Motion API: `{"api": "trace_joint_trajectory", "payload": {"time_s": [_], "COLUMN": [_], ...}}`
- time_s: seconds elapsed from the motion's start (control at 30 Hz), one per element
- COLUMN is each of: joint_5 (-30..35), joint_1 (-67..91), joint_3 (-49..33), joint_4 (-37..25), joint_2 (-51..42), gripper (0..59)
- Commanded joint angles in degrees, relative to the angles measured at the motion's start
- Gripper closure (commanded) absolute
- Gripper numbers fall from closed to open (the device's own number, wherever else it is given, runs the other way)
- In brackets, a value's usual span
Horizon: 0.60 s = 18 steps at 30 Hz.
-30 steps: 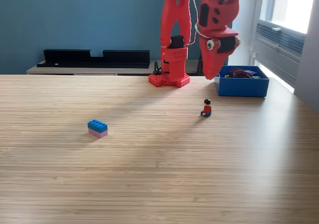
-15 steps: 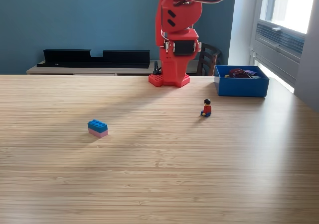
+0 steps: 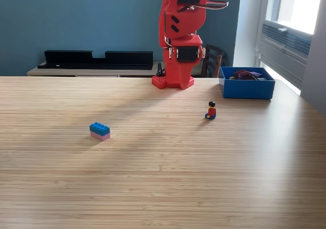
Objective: Grasp a lego block and put it in the bin.
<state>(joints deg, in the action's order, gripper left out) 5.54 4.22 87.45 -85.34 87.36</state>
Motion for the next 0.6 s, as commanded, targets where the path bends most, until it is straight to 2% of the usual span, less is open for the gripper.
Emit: {"api": "trace_joint_trajectory", "payload": {"time_s": [0.03,0.17,0.27,0.37,0.43,0.53,0.6], "joint_5": [-0.09,-3.16,-6.68,-13.89,-18.54,-22.59,-24.61], "joint_1": [1.05,4.31,7.56,10.55,11.95,13.97,14.94], "joint_3": [-0.62,0.26,0.62,1.05,1.14,0.97,1.14], "joint_4": [2.37,3.78,3.78,3.78,3.78,3.78,3.69], "joint_2": [2.99,2.72,2.72,2.64,2.64,2.64,2.64], "gripper": [58.5,57.5,49.1,37.3,31.9,30.8,32.2]}}
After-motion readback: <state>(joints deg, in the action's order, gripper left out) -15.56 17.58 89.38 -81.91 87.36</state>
